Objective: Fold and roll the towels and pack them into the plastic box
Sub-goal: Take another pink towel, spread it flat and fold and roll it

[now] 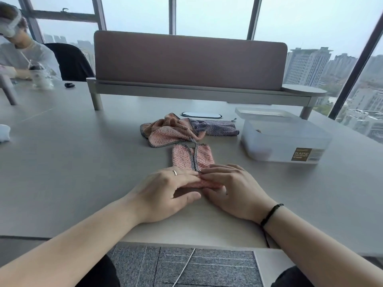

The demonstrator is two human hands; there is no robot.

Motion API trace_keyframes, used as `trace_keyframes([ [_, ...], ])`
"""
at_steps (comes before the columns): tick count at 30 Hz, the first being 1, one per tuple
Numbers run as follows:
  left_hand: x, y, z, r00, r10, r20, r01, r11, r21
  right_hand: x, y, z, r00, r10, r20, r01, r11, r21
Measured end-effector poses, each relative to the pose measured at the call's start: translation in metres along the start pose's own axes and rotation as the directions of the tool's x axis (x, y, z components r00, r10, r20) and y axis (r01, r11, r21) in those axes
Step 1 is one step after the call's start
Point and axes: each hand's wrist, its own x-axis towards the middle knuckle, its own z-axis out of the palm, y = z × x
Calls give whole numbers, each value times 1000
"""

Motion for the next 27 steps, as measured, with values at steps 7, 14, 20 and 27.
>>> trace_keyframes([
  [7, 0, -4, 1, 999, -45, -29, 45, 999, -5, 2, 4, 3, 996, 88, 10, -89, 994, 59],
  [14, 5, -7, -2, 974, -136, -181, 124, 989, -80, 1, 4, 1, 988, 150, -45, -146, 986, 86],
  [20, 9, -13, -5, 933, -251, -258, 220, 965, -143, 4, 9, 2, 975, 216, -53, -205, 965, 164],
  [27, 41, -29, 0, 902, -367, -229, 305, 915, -262, 40, 33, 13, 839, 543, 2, -477, 734, 484],
])
